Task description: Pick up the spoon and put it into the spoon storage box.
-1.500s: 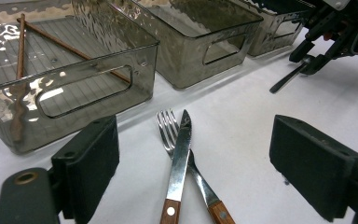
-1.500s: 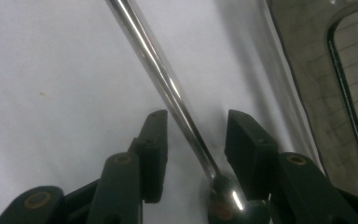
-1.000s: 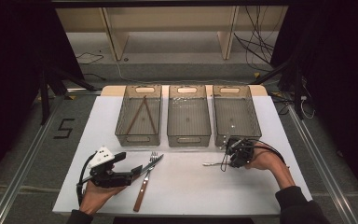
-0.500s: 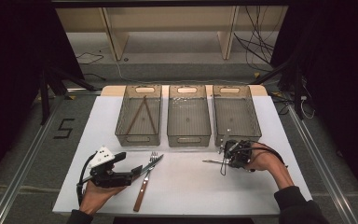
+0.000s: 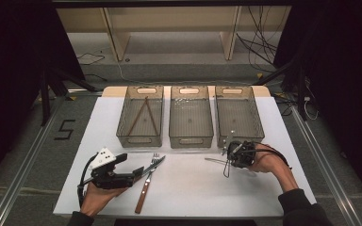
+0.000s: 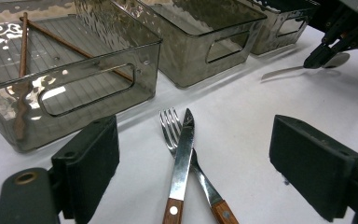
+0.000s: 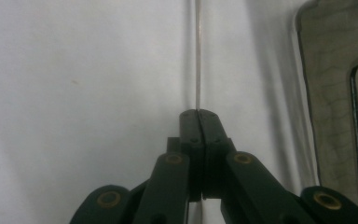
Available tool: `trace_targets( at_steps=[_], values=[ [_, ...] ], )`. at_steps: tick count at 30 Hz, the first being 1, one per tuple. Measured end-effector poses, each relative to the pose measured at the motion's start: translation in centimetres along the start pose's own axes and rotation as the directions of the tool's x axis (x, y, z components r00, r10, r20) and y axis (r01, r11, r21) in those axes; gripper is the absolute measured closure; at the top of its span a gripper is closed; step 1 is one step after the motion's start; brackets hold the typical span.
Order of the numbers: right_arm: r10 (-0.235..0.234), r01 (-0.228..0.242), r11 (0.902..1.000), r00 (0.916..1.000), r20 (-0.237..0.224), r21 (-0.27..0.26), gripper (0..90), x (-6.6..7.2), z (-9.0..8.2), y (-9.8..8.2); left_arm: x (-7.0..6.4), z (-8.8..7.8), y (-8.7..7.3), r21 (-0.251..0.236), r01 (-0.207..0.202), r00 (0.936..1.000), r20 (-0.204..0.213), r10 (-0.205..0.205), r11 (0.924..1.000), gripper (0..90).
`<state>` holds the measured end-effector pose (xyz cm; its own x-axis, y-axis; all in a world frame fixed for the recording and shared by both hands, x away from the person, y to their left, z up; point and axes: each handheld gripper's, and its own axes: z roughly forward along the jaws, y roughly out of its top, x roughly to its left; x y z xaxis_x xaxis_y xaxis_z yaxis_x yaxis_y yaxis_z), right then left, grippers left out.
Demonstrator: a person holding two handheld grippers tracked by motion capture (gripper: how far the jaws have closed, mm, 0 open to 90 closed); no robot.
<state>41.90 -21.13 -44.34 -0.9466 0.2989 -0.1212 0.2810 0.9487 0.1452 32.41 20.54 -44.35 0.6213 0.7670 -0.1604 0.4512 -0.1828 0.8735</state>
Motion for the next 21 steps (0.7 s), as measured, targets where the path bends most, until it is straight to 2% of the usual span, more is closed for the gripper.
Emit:
trace_targets(
  at_steps=[3,10,11,16,18,21],
  values=[
    [-0.003,0.003,0.9998,1.0,-0.002,0.022,90.0,0.1,0.2,0.1,0.0,0.0,0.0,0.0,0.0,1.0,0.001,0.0,1.0,15.7],
    [0.001,-0.001,1.0,0.9999,0.012,-0.001,90.0,0.2,-0.5,0.1,0.0,0.0,0.0,0.0,0.003,1.0,0.0,-0.003,1.0,15.6],
    [-0.011,0.011,0.9999,0.9998,0.015,-0.006,90.0,0.2,-0.8,0.2,0.0,0.0,0.0,0.001,0.001,1.0,-0.001,-0.001,1.0,15.6],
    [0.016,-0.014,0.9972,0.9995,0.029,-0.074,90.0,0.3,-2.5,0.4,0.1,0.0,0.0,0.001,0.002,1.0,-0.002,-0.002,1.0,15.6],
    [0.035,-0.032,0.9932,0.9991,0.025,-0.112,90.0,0.2,-3.2,0.6,0.1,0.0,0.0,-0.003,0.006,1.0,-0.004,-0.006,1.0,15.6],
    [0.09,-0.085,0.9805,0.9958,0.02,-0.177,90.0,0.0,-4.1,0.8,0.1,0.0,0.0,-0.003,0.009,0.9999,-0.006,-0.009,1.0,15.6]
  ],
)
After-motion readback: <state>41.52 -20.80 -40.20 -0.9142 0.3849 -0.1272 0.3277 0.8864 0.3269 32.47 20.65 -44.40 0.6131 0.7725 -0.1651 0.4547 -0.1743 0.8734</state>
